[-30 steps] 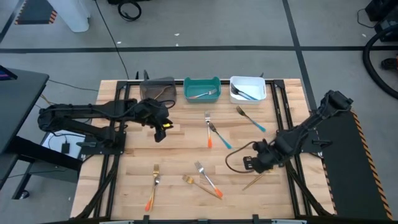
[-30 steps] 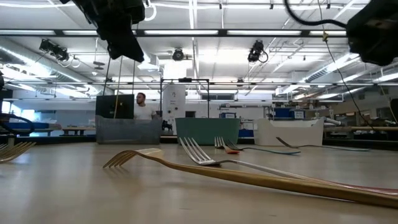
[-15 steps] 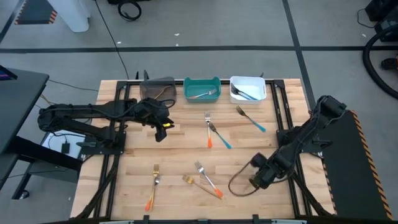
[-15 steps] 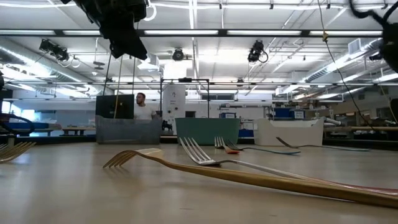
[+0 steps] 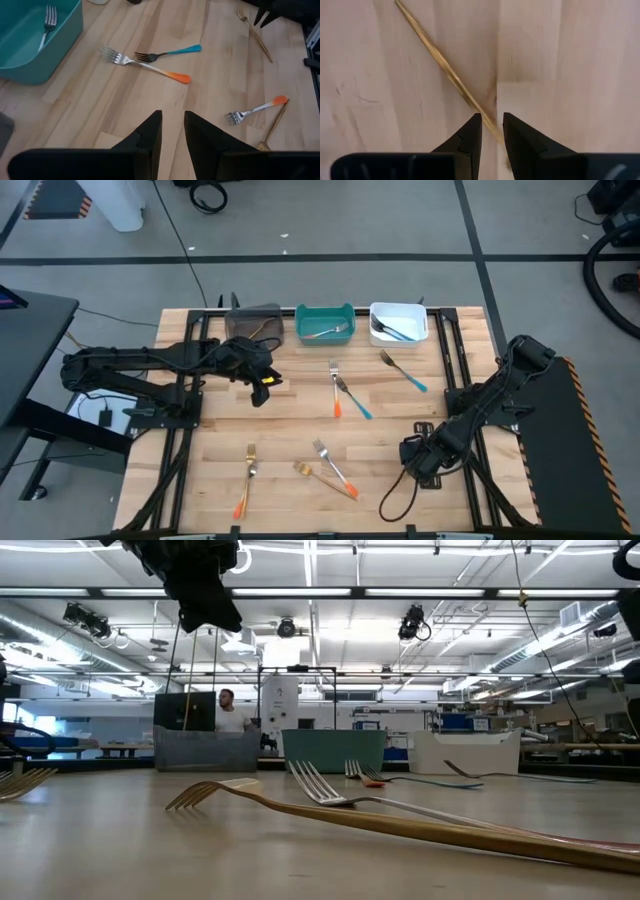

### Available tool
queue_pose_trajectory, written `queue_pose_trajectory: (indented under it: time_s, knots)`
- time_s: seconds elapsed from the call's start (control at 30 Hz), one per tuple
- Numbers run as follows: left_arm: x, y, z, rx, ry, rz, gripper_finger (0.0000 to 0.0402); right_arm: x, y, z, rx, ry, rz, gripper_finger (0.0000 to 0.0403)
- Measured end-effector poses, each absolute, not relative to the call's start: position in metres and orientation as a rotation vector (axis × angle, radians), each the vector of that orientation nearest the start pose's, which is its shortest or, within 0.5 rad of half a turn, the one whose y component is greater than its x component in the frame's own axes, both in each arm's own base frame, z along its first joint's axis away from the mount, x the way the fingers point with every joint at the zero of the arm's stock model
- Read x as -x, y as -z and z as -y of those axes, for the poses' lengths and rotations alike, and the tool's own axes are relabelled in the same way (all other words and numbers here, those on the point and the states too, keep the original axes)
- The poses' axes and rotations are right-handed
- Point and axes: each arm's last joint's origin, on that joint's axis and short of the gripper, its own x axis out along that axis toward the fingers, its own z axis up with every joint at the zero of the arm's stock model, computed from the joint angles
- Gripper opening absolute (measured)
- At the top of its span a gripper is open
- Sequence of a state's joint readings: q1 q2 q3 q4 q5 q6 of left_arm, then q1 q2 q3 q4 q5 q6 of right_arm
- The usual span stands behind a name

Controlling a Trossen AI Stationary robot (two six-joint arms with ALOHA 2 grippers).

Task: Sort silverware by color (type)
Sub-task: Put the gold fork into the black bin

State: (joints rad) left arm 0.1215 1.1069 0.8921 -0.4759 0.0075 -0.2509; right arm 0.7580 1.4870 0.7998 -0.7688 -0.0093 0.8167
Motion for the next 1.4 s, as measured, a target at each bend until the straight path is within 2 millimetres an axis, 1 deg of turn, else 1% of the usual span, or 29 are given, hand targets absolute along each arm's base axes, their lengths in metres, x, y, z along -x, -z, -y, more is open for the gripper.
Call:
queue_pose_trajectory:
  time_s: [0.17, 0.3, 0.47, 0.6, 0.87, 1.0, 1.1, 1.17, 1.3, 1.4]
  knots:
    - [-0.227, -0.284, -0.028, 0.274, -0.227, -0.670, 0.0091, -0.174, -0.162, -0.166, -0.015, -0.142, -1.449, 0.0087]
    - [-0.227, -0.284, -0.029, 0.267, -0.245, -0.668, 0.0091, -0.172, -0.160, -0.168, 0.017, -0.177, -1.442, 0.0087]
    - [-0.227, -0.284, -0.029, 0.264, -0.253, -0.667, 0.0091, -0.162, -0.147, -0.168, 0.037, -0.200, -1.445, 0.0087]
    - [-0.227, -0.284, -0.029, 0.263, -0.252, -0.667, 0.0091, -0.156, -0.140, -0.162, 0.090, -0.193, -1.478, 0.0087]
    - [-0.227, -0.285, -0.029, 0.259, -0.257, -0.666, 0.0091, -0.147, -0.126, -0.152, 0.107, -0.159, -1.478, 0.0087]
    - [-0.227, -0.285, -0.030, 0.249, -0.283, -0.663, 0.0091, -0.150, -0.124, -0.149, 0.063, -0.162, -1.490, 0.0078]
    - [-0.227, -0.285, -0.030, 0.247, -0.289, -0.662, 0.0091, -0.154, -0.124, -0.145, 0.013, -0.156, -1.509, 0.0044]
    - [-0.227, -0.285, -0.030, 0.246, -0.290, -0.662, 0.0091, -0.157, -0.124, -0.142, -0.050, -0.118, -1.524, 0.0018]
    - [-0.227, -0.285, -0.030, 0.247, -0.291, -0.661, 0.0091, -0.163, -0.124, -0.136, -0.176, -0.042, -1.550, 0.0017]
    - [-0.227, -0.285, -0.030, 0.270, -0.299, -0.653, 0.0091, -0.170, -0.130, -0.134, -0.231, -0.005, -1.550, 0.0015]
